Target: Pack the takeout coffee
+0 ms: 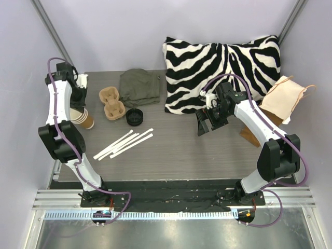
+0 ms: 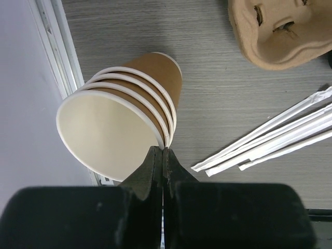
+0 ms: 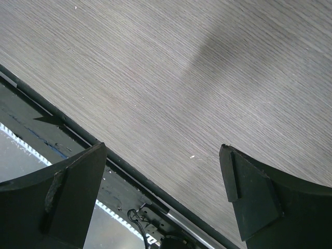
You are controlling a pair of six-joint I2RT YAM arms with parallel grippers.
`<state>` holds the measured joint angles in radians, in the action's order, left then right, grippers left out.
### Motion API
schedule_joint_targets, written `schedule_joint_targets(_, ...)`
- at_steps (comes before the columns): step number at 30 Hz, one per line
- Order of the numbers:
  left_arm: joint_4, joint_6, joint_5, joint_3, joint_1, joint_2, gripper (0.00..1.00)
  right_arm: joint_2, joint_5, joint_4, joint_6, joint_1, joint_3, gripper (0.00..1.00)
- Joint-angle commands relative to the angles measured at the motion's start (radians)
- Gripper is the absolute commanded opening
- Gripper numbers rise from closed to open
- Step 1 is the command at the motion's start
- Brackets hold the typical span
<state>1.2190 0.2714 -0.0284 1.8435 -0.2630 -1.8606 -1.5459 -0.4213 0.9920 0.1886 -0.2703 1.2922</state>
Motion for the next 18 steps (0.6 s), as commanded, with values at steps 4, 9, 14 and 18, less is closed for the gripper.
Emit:
schedule_joint_targets(4,0.005,0.028,0.087,0.023,0.021,0.078,0.0,0.012,-0.03,-0.015,0.009,0.003,0.033,1.0)
schedule_joint_targets(9,-0.038,0.049,0.142,-0.006,0.048,0.101,0.0,0.013,-0.04,-0.019,0.008,0.003,0.036,1.0)
schedule_joint_targets(14,-0.019,0.049,0.185,-0.02,0.093,0.107,0.0,0.01,-0.048,-0.024,0.005,0.003,0.041,1.0)
schedule_joint_targets(18,-0.029,0.048,0.229,-0.041,0.1,0.13,0.0,0.018,-0.057,-0.027,0.005,0.002,0.036,1.0)
